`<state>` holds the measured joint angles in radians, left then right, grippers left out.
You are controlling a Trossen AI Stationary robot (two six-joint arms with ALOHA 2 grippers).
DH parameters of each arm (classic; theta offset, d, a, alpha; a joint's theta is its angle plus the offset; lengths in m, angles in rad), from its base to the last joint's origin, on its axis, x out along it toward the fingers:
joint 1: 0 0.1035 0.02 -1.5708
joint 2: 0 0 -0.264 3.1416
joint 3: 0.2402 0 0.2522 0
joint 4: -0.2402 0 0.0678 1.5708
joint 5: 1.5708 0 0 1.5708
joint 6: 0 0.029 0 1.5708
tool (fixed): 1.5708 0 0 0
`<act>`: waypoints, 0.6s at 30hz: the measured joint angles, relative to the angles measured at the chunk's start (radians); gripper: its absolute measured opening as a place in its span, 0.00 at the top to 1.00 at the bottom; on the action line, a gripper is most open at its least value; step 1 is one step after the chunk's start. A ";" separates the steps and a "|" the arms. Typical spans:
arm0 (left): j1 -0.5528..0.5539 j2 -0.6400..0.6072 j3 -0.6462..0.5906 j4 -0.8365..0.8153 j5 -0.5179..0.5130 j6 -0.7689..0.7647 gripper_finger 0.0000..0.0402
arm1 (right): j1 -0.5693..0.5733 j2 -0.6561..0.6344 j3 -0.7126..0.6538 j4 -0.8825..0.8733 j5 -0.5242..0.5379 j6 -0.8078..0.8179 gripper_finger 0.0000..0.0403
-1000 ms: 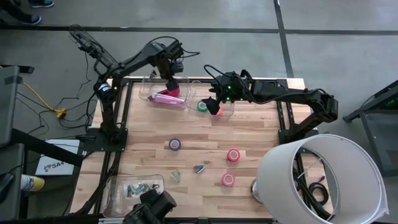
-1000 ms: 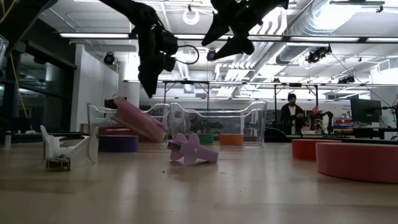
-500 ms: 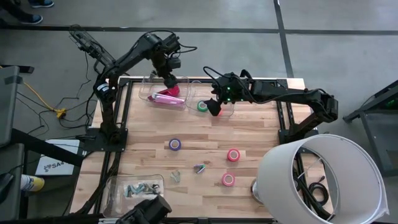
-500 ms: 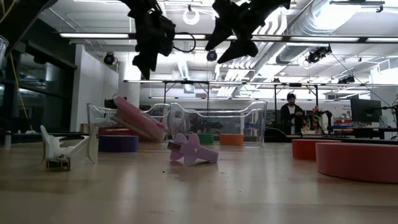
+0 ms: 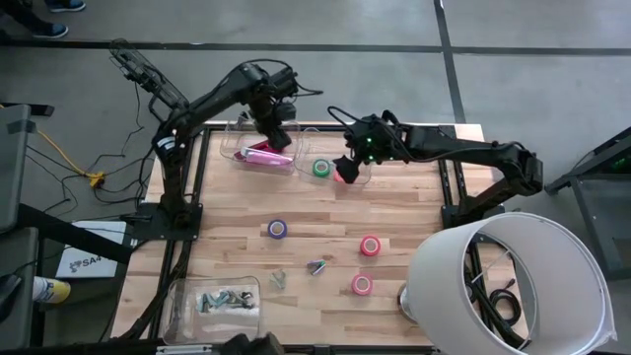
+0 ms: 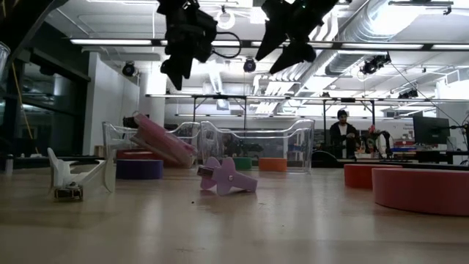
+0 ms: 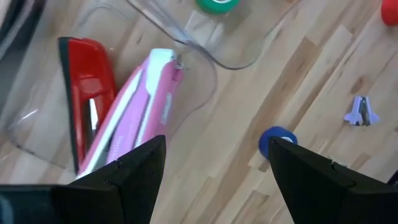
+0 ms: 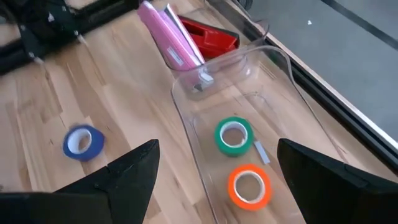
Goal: Pick and place Stapler, Stapler remover, tape
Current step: Put the blue tape into the top right transparent bin
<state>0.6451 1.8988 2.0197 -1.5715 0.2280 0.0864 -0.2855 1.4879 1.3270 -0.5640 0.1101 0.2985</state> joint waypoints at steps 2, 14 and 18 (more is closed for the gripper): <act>-0.023 0.000 0.000 0.000 -0.010 -0.013 0.31 | 0.002 -0.005 0.000 -0.021 0.000 -0.018 0.21; -0.184 0.000 0.000 0.000 -0.062 -0.125 0.31 | 0.106 -0.005 0.000 -0.202 0.078 -0.128 0.21; -0.247 0.000 -0.001 0.000 -0.080 -0.153 0.31 | 0.133 -0.006 0.000 -0.254 0.103 -0.150 0.21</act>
<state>0.3979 1.8988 2.0186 -1.5715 0.1484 -0.0663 -0.1527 1.4815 1.3268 -0.8185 0.2128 0.1485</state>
